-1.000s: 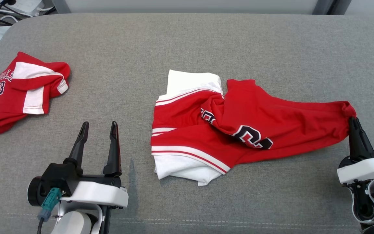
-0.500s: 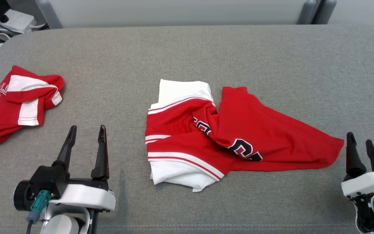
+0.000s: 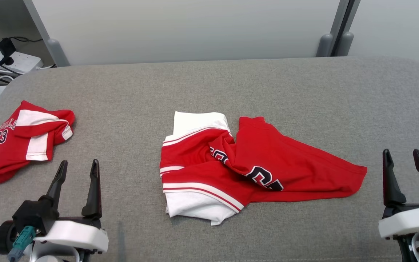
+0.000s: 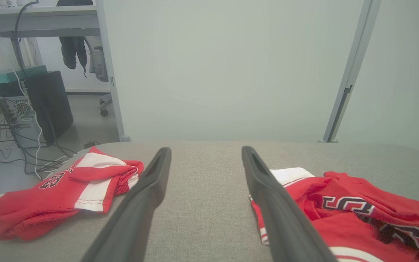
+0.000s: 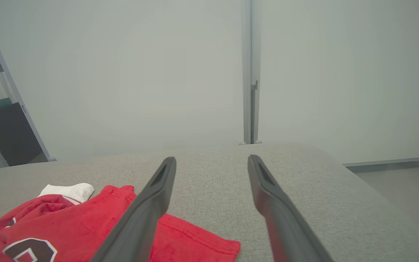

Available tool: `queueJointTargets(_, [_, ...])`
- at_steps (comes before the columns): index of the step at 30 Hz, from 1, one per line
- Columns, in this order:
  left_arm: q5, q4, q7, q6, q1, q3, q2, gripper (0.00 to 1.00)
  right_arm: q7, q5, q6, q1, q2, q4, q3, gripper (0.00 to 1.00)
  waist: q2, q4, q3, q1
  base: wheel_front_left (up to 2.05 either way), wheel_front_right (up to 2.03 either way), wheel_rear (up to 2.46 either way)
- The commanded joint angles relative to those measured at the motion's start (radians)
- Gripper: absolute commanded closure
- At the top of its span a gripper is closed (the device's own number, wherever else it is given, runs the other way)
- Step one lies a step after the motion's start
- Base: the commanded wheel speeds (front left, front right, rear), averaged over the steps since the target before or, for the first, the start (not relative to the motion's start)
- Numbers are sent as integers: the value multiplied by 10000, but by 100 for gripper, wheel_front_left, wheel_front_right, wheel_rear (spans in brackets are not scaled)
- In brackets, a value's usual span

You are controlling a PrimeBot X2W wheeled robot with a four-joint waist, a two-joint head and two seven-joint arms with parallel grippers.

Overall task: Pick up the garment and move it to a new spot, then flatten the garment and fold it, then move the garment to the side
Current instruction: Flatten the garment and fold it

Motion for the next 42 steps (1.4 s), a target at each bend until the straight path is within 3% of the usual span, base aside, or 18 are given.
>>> queueJointTargets(1, [-12,-148,-107,-101,-149,466,352,0,-112,-222,44,31,-103,-409,139,0,0,20,-47,0,0,0,0])
queueJointTargets(10, [211,-383,-135,-306,1059,963,343,0,365,-1302,44,1349,413,-1713,326,0,0,152,-235,0,0,0,0])
queueJointTargets(21, [641,-767,-138,-769,1608,1430,-526,0,863,-1588,44,2699,970,-2966,630,0,0,276,-297,0,0,0,0])
queueJointTargets(29, [992,-470,-138,-1090,1324,1393,-931,0,983,-1538,44,2753,1083,-3128,684,0,0,234,-287,0,0,0,0])
queueJointTargets(42, [1312,-72,-36,-1578,939,1090,-1106,0,993,-1567,44,2439,1101,-3111,669,0,0,173,-27,0,0,0,0])
